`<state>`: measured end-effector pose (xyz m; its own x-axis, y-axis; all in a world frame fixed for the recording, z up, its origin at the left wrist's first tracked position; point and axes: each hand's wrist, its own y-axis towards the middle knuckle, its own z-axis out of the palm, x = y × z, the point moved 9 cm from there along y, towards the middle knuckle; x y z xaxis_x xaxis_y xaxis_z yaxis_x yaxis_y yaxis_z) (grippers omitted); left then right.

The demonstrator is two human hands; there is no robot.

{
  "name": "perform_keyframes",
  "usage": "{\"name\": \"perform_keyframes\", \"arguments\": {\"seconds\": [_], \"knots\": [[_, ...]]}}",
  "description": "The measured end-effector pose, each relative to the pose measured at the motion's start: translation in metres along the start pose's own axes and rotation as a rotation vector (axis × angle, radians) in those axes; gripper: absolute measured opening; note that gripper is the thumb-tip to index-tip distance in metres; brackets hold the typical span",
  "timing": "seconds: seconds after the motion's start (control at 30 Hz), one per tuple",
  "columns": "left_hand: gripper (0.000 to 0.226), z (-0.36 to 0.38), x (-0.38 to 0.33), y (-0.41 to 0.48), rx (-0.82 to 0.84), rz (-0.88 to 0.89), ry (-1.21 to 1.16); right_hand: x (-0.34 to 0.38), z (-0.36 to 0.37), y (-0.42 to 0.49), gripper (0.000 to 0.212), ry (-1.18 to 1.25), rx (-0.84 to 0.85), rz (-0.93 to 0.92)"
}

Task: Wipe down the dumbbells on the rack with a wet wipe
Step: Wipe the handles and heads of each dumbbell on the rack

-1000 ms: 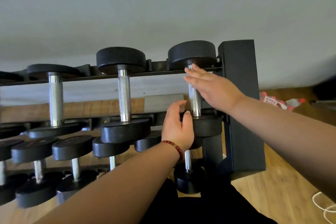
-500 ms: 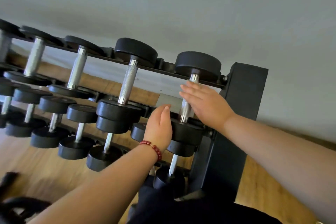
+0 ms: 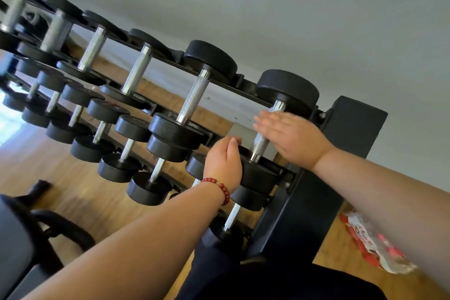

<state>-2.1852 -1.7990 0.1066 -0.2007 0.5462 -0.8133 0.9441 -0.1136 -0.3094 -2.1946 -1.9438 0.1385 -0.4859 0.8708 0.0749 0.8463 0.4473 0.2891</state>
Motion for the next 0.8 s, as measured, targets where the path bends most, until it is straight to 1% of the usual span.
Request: {"name": "perform_keyframes", "arguments": {"seconds": [0.07,0.1,0.13,0.2,0.23,0.27,0.3,0.37,0.4,0.43,0.5,0.53,0.57,0.6,0.67,0.7,0.73,0.8], "knots": [[0.037,0.000,0.000,0.000,0.003,-0.004,0.005,-0.013,-0.002,0.005,0.043,-0.017,-0.028,0.169],[0.038,0.000,-0.001,0.000,0.003,0.000,0.010,-0.007,0.000,0.004,0.043,-0.016,-0.043,0.199],[0.038,-0.001,-0.002,0.000,0.001,0.005,0.014,0.005,0.004,0.002,0.043,0.015,-0.041,0.151],[0.038,-0.001,-0.003,-0.001,-0.003,0.012,0.018,0.031,0.011,-0.007,0.043,0.088,0.039,-0.064],[0.038,-0.001,-0.004,-0.002,-0.003,0.015,0.024,0.030,0.009,-0.008,0.043,0.075,0.060,-0.129],[0.038,-0.001,-0.003,-0.001,-0.003,0.012,0.028,0.020,0.006,-0.006,0.044,0.039,0.053,-0.131],[0.037,-0.001,-0.002,-0.001,-0.004,0.008,0.030,0.006,0.003,0.000,0.045,0.004,0.029,-0.057],[0.037,-0.001,-0.002,0.000,-0.009,0.003,0.031,-0.013,-0.001,0.007,0.045,-0.010,0.005,0.147],[0.038,-0.002,-0.002,0.000,-0.013,0.004,0.031,-0.006,0.002,0.007,0.044,-0.012,-0.009,0.164],[0.038,-0.001,-0.003,-0.001,-0.012,0.008,0.034,0.008,0.005,0.004,0.044,0.004,-0.016,0.103],[0.037,-0.001,-0.004,-0.001,-0.011,0.018,0.035,0.035,0.010,-0.006,0.042,0.065,0.046,-0.110],[0.037,-0.001,-0.004,-0.001,-0.012,0.019,0.034,0.035,0.008,-0.009,0.042,0.059,0.057,-0.180],[0.036,-0.001,-0.004,-0.001,-0.015,0.016,0.029,0.026,0.005,-0.007,0.043,0.035,0.056,-0.195],[0.036,-0.001,-0.003,-0.001,-0.021,0.008,0.023,0.012,0.002,-0.002,0.044,-0.003,0.029,-0.148],[0.036,-0.001,-0.002,-0.001,-0.025,-0.004,0.011,-0.012,-0.002,0.004,0.045,-0.020,-0.009,0.062],[0.035,-0.001,-0.002,-0.001,-0.025,-0.005,0.006,-0.012,-0.001,0.004,0.045,-0.018,-0.024,0.114],[0.035,-0.001,-0.002,-0.001,-0.023,-0.002,0.005,-0.001,0.003,0.001,0.045,-0.008,-0.034,0.081],[0.035,-0.001,-0.005,-0.001,-0.023,0.012,0.010,0.025,0.010,-0.007,0.046,0.044,0.047,-0.130]]}}
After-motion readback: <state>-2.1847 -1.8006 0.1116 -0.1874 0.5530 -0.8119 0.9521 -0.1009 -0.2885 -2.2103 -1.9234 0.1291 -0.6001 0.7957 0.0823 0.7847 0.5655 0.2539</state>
